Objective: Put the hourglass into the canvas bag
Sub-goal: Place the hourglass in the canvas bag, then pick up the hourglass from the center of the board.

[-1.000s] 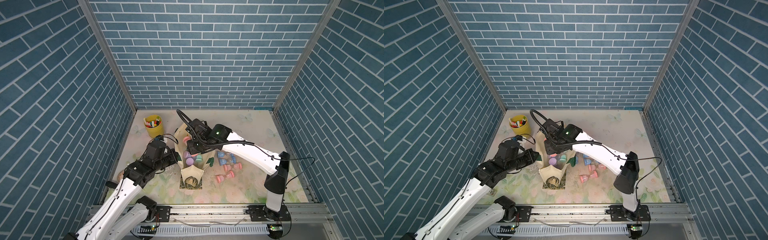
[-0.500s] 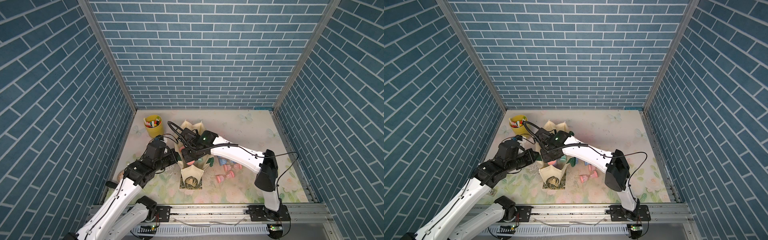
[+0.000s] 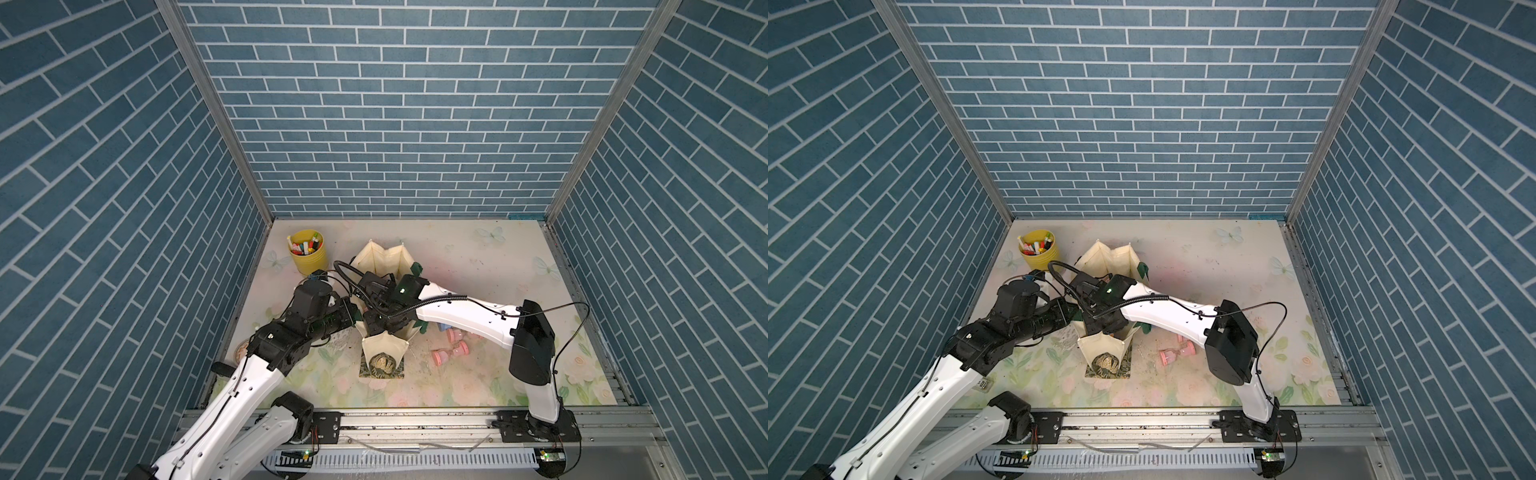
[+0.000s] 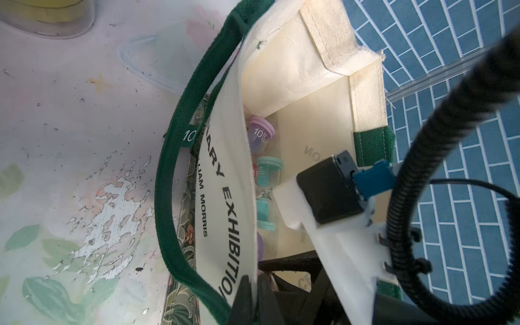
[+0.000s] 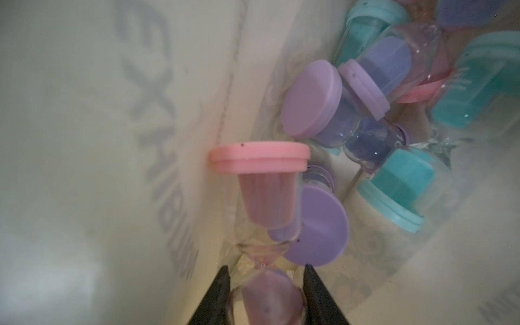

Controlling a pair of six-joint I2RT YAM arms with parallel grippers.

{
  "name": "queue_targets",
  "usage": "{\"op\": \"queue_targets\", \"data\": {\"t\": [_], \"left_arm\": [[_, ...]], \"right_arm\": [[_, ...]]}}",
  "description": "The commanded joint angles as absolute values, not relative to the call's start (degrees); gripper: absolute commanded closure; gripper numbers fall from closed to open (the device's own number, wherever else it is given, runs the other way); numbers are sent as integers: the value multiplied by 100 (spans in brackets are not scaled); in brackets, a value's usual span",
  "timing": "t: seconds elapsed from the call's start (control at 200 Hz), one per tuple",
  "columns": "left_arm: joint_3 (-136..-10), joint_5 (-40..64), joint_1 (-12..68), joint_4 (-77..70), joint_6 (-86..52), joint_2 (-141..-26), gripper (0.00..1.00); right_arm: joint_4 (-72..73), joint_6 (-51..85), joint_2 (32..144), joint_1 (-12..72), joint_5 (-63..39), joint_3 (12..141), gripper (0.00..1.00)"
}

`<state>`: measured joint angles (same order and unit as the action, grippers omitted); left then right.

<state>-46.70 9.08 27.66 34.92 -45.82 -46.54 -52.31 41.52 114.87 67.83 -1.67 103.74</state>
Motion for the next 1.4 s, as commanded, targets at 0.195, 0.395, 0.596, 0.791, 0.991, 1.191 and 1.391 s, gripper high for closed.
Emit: {"op": "queue_targets", "data": {"t": [0.195, 0.395, 0.596, 0.791, 0.991, 1.191, 1.391], "left_arm": [[-4635, 910, 2733, 3563, -4546, -4645, 100], [-4605, 903, 2738, 3554, -4541, -4646, 100], [-4608, 909, 2733, 3555, -4536, -4653, 100], [-4635, 913, 2738, 3564, -4530, -4656, 100], [-4627, 908, 2736, 3559, -4530, -4663, 100], [-4606, 921, 2736, 3549, -4521, -4692, 100], [-4617, 909, 2734, 3516, -4521, -4688, 100]], "right_arm": [[-5571, 4246, 10956, 6755, 345, 10544, 50], [-5754, 4128, 10718, 6721, 544, 10720, 37], [-6118, 4061, 10551, 6696, 949, 11011, 36], [-6420, 4305, 9967, 6459, 1788, 10826, 41], [-6224, 4735, 8978, 5769, 1953, 9789, 55], [-5984, 4867, 8372, 4919, 1510, 8933, 55], [-5478, 5036, 8524, 4333, 753, 8255, 58]]}}
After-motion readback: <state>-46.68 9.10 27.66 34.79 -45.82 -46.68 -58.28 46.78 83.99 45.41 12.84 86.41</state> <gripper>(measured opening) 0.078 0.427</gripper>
